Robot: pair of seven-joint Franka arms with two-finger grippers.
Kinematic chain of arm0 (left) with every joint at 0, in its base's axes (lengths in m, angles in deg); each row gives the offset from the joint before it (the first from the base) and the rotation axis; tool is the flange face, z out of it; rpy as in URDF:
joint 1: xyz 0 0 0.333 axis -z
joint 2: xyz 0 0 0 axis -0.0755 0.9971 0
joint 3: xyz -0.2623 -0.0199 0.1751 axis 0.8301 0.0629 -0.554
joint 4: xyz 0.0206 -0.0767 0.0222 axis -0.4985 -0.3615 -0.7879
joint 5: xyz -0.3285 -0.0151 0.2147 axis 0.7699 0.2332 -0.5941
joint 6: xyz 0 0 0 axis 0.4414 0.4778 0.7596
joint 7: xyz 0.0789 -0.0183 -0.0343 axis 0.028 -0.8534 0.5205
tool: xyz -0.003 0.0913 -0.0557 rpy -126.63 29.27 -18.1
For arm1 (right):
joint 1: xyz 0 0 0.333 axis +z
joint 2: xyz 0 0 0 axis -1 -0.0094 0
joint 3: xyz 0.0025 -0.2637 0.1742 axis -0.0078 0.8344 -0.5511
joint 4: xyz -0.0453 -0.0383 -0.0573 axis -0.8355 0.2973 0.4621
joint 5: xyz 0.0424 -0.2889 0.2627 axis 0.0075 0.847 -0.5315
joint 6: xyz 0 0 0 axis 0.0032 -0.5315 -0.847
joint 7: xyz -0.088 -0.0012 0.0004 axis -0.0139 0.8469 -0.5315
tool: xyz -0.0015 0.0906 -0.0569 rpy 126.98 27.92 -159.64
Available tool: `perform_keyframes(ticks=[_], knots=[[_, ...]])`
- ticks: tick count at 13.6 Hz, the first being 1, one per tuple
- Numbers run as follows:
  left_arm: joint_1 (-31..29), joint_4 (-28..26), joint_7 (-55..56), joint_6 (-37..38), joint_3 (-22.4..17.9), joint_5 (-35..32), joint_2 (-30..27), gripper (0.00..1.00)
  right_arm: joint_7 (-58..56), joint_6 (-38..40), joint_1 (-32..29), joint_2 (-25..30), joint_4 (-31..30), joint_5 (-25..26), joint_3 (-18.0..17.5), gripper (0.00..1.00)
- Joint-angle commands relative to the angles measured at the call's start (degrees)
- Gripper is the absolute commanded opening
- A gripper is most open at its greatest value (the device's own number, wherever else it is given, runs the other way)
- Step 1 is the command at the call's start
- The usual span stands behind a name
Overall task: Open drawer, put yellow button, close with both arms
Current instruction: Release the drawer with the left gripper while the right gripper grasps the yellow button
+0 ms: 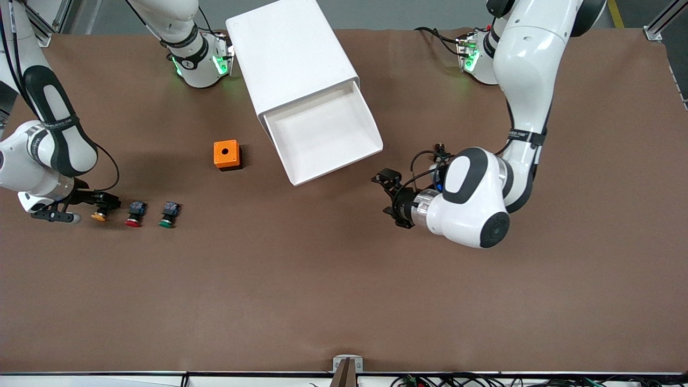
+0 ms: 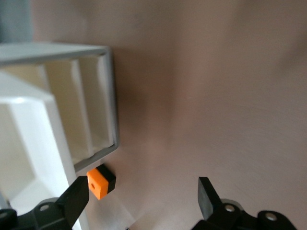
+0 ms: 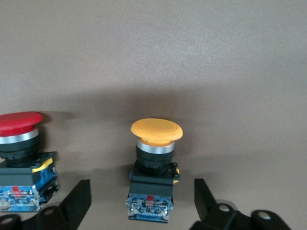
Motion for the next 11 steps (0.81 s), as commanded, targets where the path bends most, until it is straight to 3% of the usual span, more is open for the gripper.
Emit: perform_keyframes(ticks=[1,2,4,5,6,7,11], knots=[[0.6,-0.8,-13.1,-0.2,-4.4,-3.0,-3.3,1.00,-1.4,1.2,-1.4,-0.5,0.7,-1.0,-0.9,0.70],[1.1,-0.8,-17.7,-0.3,-5.9,-5.9,-4.0,1.00,-1.4,1.5,-1.4,-0.5,0.7,-1.0,-0.9,0.62],[1.2,-0.8,-23.2,-0.4,-6.1,-13.5,-5.7,1.00,-1.5,1.5,-1.4,-0.8,0.6,-1.0,-0.9,0.58],[1.3,-1.0,-26.2,-0.4,-6.1,-17.7,-6.7,1.00,-1.5,1.5,-1.4,-0.8,0.6,-1.0,-0.9,0.45],[1.4,-1.0,-28.3,-0.4,-5.7,-23.0,-7.0,1.00,-1.5,2.3,-1.1,-0.7,0.6,-1.0,-0.9,0.10],[1.4,-1.0,-29.5,-0.4,-5.4,-26.9,-7.1,1.00,-1.4,4.8,-0.6,-0.4,1.1,-1.0,-0.9,0.00],[1.2,-2.3,-41.9,-0.1,-3.0,-36.6,-10.8,1.00,1.0,22.5,3.9,5.4,9.0,-1.0,-1.0,0.00]])
